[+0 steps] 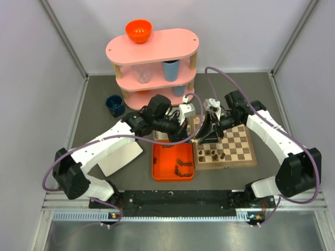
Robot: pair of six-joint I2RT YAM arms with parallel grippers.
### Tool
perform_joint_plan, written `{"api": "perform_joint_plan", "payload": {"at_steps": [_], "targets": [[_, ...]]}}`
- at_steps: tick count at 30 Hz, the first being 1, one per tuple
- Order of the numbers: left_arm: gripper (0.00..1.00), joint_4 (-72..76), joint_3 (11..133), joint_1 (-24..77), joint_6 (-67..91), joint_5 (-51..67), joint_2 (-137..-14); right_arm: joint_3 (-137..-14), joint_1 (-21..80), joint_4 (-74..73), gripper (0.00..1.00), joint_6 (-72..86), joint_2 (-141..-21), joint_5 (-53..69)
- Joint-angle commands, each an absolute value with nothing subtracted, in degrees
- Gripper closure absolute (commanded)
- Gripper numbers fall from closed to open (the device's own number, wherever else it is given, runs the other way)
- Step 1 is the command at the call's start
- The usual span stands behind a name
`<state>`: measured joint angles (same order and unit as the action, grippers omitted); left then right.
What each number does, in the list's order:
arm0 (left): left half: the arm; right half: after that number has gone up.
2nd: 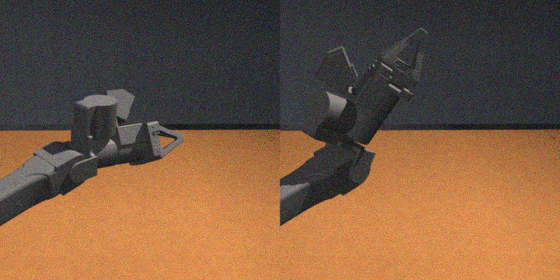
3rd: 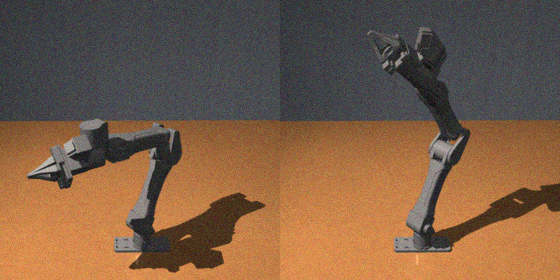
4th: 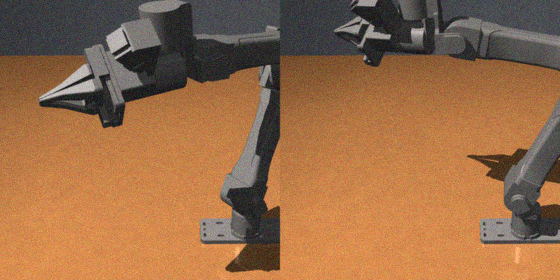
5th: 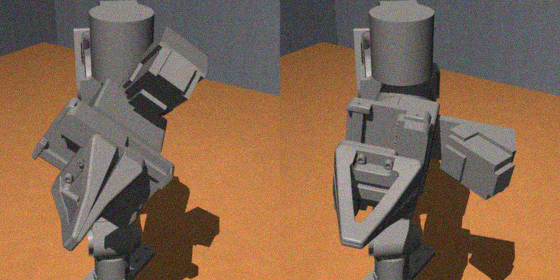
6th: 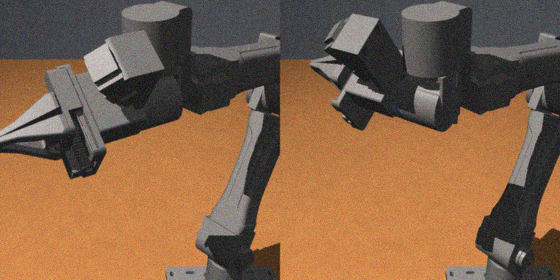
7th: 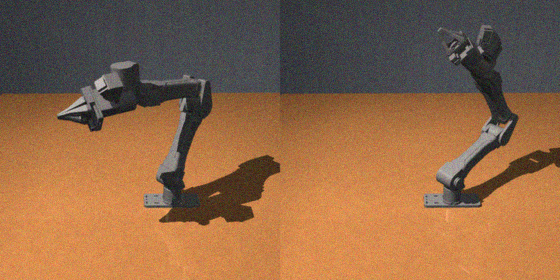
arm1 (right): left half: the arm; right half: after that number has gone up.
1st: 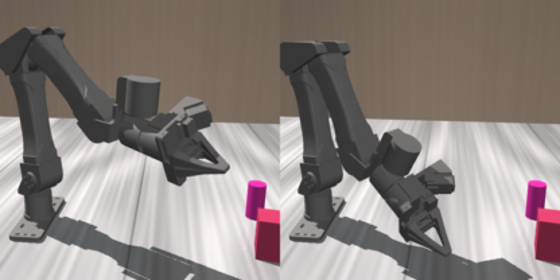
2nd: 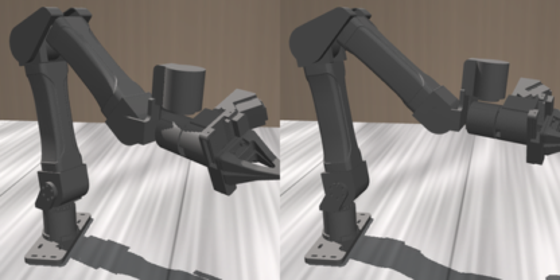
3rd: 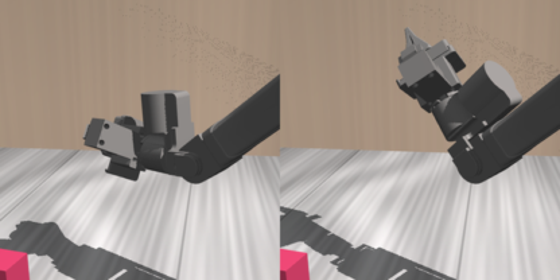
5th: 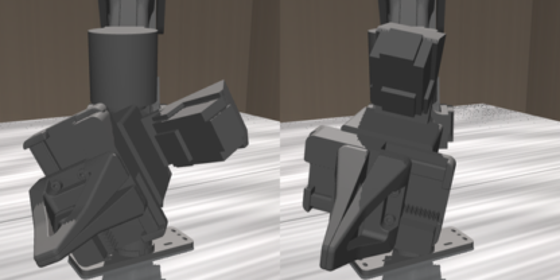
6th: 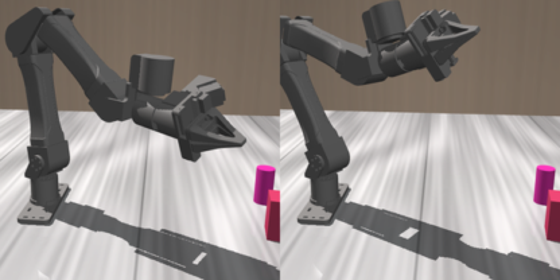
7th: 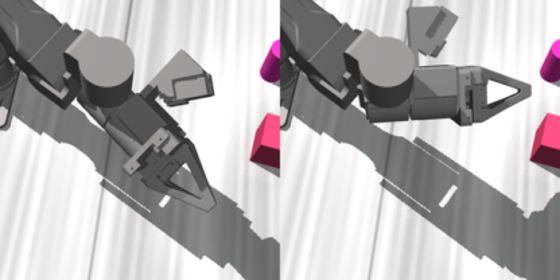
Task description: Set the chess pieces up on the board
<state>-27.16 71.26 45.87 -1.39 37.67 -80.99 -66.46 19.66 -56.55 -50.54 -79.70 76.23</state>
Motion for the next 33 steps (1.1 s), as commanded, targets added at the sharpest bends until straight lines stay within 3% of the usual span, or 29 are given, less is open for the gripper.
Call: {"api": "perform_joint_plan", "payload": {"at_steps": [1, 11, 19, 20, 24, 25, 26, 28, 33], "targets": [[1.00, -25.1, 72.7, 45.4, -0.3, 39.6, -79.4, -67.5, 20.9, -55.8, 0.60, -51.9, -80.1, 75.9], [1.00, -23.4, 72.5, 45.0, 1.8, 41.3, -79.3, -67.5, 22.0, -55.3, 0.60, -51.6, -80.7, 74.7], [0.98, -19.7, 71.0, 43.9, 5.1, 41.2, -78.1, -67.7, 22.1, -55.3, 0.94, -51.2, -80.9, 75.0], [0.96, -18.8, 70.1, 43.6, 5.8, 41.7, -77.4, -67.8, 22.1, -55.3, 0.95, -51.1, -80.8, 75.1], [0.61, -9.4, 64.1, 42.1, 13.1, 41.6, -73.3, -68.1, 22.1, -55.3, 0.97, -50.3, -80.8, 76.7], [0.45, -6.4, 62.3, 41.9, 14.5, 41.2, -72.3, -68.2, 22.1, -55.3, 0.97, -50.1, -80.9, 77.4], [0.39, -1.1, 58.7, 41.7, 17.4, 41.1, -70.0, -68.2, 22.1, -55.3, 0.97, -49.9, -80.9, 78.1], [0.30, 5.4, 55.0, 41.0, 20.4, 39.7, -67.7, -68.5, 21.4, -55.3, 0.97, -49.1, -81.3, 80.7], [0.26, 31.1, 41.1, 41.0, 33.5, 36.5, -63.5, -68.8, 20.2, -55.4, 0.97, -47.9, -82.3, 85.3]]}}
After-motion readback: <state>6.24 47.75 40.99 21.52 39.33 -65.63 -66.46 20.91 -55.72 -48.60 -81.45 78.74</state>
